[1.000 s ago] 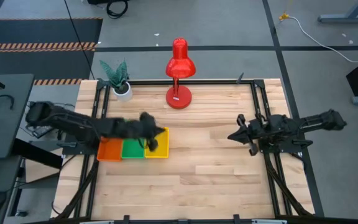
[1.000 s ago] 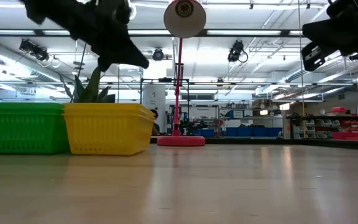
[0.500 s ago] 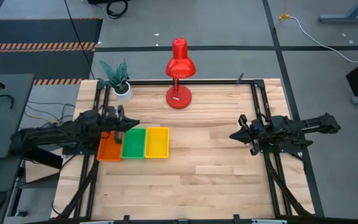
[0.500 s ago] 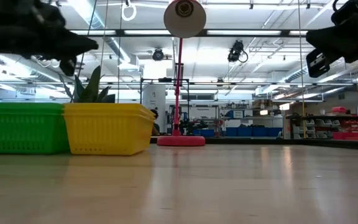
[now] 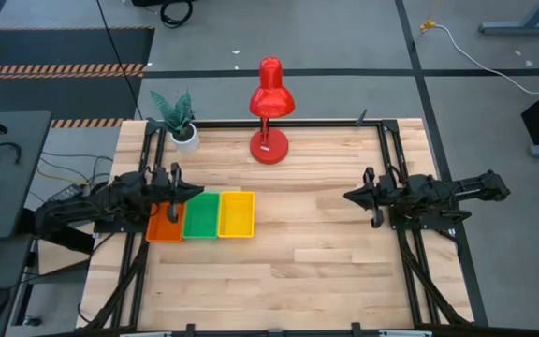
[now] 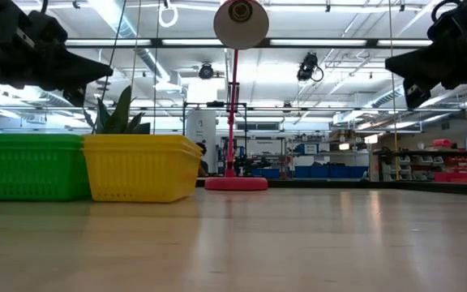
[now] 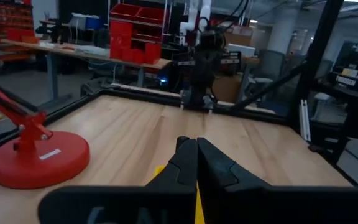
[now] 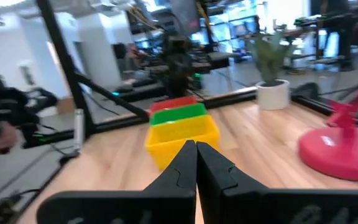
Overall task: Stack baskets by color
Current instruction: Return to Home Position
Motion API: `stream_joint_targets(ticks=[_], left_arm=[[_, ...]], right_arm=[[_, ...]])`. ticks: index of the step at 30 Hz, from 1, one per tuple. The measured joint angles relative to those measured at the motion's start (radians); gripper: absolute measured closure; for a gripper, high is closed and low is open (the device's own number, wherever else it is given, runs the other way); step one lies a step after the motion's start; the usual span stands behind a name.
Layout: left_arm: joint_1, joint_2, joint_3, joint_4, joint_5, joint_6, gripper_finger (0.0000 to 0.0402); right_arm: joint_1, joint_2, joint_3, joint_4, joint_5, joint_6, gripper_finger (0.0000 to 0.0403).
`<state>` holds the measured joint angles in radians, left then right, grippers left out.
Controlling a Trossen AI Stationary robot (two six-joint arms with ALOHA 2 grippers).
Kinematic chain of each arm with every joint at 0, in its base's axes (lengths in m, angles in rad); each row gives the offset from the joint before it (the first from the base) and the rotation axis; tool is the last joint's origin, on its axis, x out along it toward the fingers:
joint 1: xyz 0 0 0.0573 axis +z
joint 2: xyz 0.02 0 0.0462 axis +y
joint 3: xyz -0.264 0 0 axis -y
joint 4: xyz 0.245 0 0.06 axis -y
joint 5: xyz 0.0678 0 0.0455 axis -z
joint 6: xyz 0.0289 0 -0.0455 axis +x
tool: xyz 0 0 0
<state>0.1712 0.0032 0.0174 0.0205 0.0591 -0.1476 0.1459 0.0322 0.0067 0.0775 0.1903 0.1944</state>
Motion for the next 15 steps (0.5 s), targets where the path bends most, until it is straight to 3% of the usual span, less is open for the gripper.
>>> stream_joint_targets(ticks=[3,7,12,15], left_arm=[[-0.008,0.0,-0.001,-0.001,0.0,0.031,0.0399],[-0.018,0.0,0.002,-0.017,0.005,0.06,0.0399],[-0.018,-0.002,0.075,-0.263,0.025,0.045,0.04],[-0.022,-0.002,0.07,-0.252,0.038,0.032,0.0399]], right_arm=[[0.002,0.001,0.0,-0.026,0.043,-0.023,0.0399],[-0.003,0.001,0.0,-0.031,-0.011,-0.058,0.04],[-0.006,0.001,0.0,-0.05,-0.112,-0.026,0.04],[-0.006,0.001,0.0,-0.051,-0.121,-0.017,0.04]])
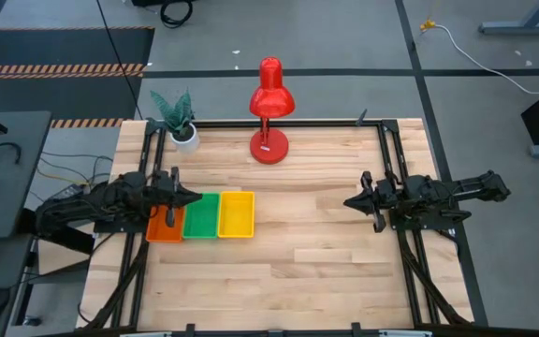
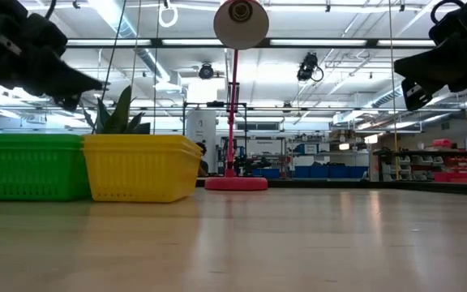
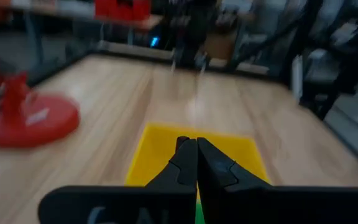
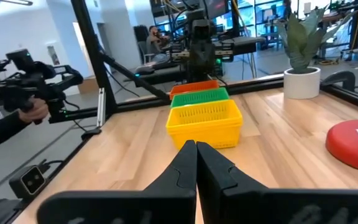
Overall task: Stack baskets by color
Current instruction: Return to Home Position
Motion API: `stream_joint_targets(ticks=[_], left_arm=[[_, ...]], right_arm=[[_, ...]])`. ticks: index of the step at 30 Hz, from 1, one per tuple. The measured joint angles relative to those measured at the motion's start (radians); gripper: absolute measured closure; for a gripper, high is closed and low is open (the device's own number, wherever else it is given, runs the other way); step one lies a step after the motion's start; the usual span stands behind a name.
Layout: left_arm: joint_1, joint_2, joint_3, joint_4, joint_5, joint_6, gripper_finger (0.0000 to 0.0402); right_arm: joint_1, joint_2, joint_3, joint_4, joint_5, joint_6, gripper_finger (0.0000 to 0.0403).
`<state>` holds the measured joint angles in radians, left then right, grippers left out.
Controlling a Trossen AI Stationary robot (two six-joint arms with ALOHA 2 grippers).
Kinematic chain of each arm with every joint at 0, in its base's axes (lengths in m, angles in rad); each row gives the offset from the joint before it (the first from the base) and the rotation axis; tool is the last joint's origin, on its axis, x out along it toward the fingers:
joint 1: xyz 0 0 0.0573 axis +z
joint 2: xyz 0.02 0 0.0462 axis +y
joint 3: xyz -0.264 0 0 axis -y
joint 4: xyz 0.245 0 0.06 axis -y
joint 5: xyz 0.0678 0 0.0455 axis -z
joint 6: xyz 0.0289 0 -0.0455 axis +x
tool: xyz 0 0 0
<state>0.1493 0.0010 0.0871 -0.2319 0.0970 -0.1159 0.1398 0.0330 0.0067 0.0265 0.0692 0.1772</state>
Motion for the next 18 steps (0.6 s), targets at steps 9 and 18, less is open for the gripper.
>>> stream_joint_targets(ticks=[9,18], left_arm=[[-0.068,0.004,-0.08,0.266,-0.015,0.032,0.0399],[-0.104,0.005,-0.08,0.255,-0.056,0.018,0.0393]], right_arm=[[0.0,0.0,0.0,0.001,0.016,0.003,0.0399],[-0.002,0.012,0.0,0.002,0.015,-0.014,0.0396]])
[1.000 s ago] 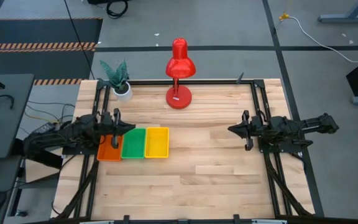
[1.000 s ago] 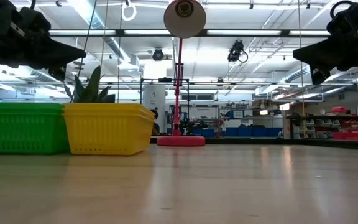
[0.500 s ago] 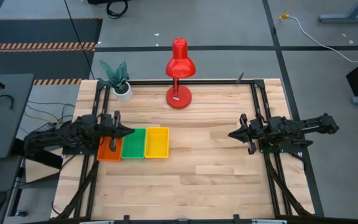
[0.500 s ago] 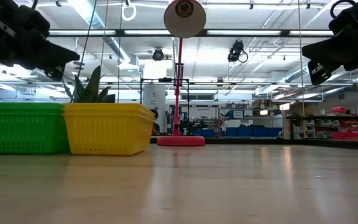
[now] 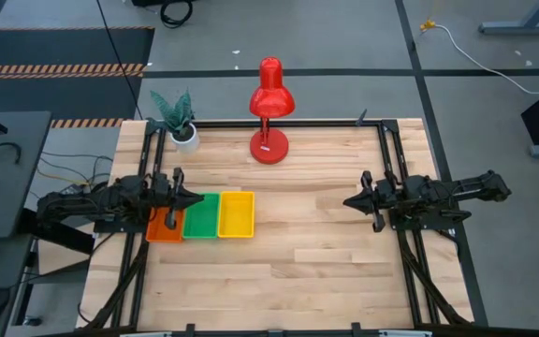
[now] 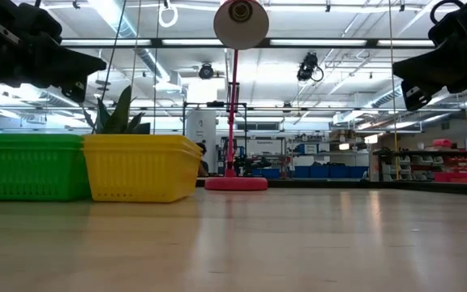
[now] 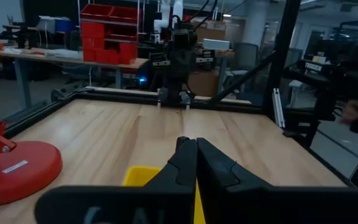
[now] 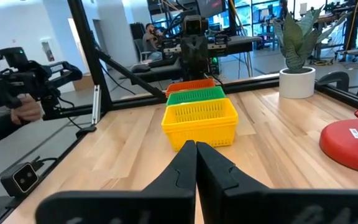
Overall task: Stack baskets by color
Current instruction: Return to Home Position
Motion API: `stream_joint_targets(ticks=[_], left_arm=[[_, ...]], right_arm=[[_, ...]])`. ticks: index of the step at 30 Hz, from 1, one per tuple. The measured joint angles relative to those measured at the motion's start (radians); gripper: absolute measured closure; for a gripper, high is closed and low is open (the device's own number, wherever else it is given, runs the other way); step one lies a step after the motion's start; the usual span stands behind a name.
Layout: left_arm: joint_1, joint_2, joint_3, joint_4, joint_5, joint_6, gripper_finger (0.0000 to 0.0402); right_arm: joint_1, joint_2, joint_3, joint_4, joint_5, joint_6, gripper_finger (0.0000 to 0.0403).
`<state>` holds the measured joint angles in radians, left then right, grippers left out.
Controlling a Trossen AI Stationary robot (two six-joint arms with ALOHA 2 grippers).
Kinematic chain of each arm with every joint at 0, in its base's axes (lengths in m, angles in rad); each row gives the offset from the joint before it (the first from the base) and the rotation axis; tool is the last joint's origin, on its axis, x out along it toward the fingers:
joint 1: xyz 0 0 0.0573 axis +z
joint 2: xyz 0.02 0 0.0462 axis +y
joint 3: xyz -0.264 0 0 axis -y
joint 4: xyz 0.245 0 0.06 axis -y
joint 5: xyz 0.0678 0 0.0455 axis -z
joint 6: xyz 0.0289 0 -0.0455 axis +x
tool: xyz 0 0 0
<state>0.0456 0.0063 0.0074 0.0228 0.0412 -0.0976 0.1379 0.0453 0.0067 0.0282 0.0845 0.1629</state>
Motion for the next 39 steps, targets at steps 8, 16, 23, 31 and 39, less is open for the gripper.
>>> stream_joint_targets(ticks=[8,16,23,31,39], left_arm=[[0.0,-0.001,-0.001,0.081,0.0,-0.022,0.0374],[0.0,0.0,-0.001,0.085,0.0,-0.022,0.0383],[0.0,0.0,-0.001,0.091,0.0,-0.022,0.0382],[0.0,0.0,-0.001,0.091,-0.001,-0.022,0.0373],[0.001,0.0,-0.001,0.092,-0.002,-0.022,0.0383]], right_arm=[[0.0,0.002,0.0,0.0,0.0,0.001,0.0388],[0.0,0.002,0.0,0.001,0.0,0.0,0.039],[0.0,0.002,0.0,0.001,0.0,0.001,0.039],[0.0,0.002,0.0,0.001,-0.001,0.001,0.039],[0.0,0.002,0.0,0.001,-0.001,0.0,0.0391]])
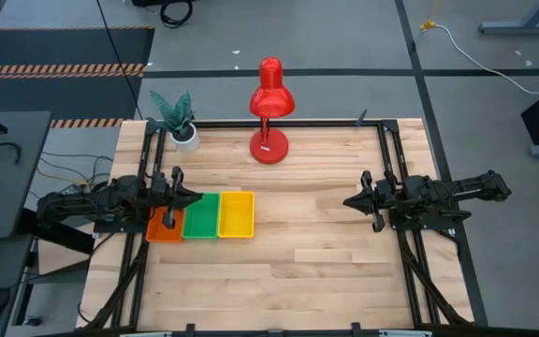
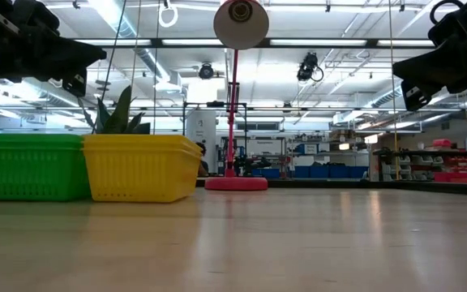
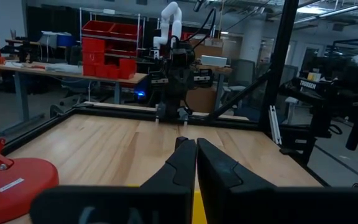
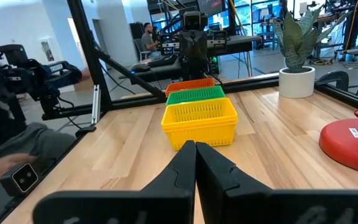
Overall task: Stack baskets by color
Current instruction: Return to Home Position
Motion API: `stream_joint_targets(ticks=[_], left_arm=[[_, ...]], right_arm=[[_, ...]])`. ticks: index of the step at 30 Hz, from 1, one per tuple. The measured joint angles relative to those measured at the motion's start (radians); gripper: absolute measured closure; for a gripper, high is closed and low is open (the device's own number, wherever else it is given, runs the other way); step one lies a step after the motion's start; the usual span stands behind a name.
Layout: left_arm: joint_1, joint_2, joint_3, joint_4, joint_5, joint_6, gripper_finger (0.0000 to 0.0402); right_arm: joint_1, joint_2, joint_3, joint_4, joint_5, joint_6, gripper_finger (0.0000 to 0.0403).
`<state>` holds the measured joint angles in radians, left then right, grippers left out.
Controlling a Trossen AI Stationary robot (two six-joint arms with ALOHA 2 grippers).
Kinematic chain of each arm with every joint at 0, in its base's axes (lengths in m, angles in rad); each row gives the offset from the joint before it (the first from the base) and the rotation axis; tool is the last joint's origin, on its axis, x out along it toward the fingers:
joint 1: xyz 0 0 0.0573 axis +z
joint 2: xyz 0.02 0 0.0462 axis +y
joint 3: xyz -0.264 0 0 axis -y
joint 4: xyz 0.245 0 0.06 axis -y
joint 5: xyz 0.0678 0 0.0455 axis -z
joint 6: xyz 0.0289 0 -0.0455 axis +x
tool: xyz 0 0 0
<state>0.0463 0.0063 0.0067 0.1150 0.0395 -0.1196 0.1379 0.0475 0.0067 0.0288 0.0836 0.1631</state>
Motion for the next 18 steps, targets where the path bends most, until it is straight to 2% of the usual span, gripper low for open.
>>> stream_joint_targets(ticks=[10,18], left_arm=[[0.0,0.0,0.0,0.0,0.0,0.0,0.0372],[0.0,0.0,0.0,0.0,0.0,0.0,0.0382]], right_arm=[[0.0,0.0,0.0,0.0,0.0,0.0,0.0391],[0.0,0.0,0.0,0.0,0.0,0.0,0.0391]])
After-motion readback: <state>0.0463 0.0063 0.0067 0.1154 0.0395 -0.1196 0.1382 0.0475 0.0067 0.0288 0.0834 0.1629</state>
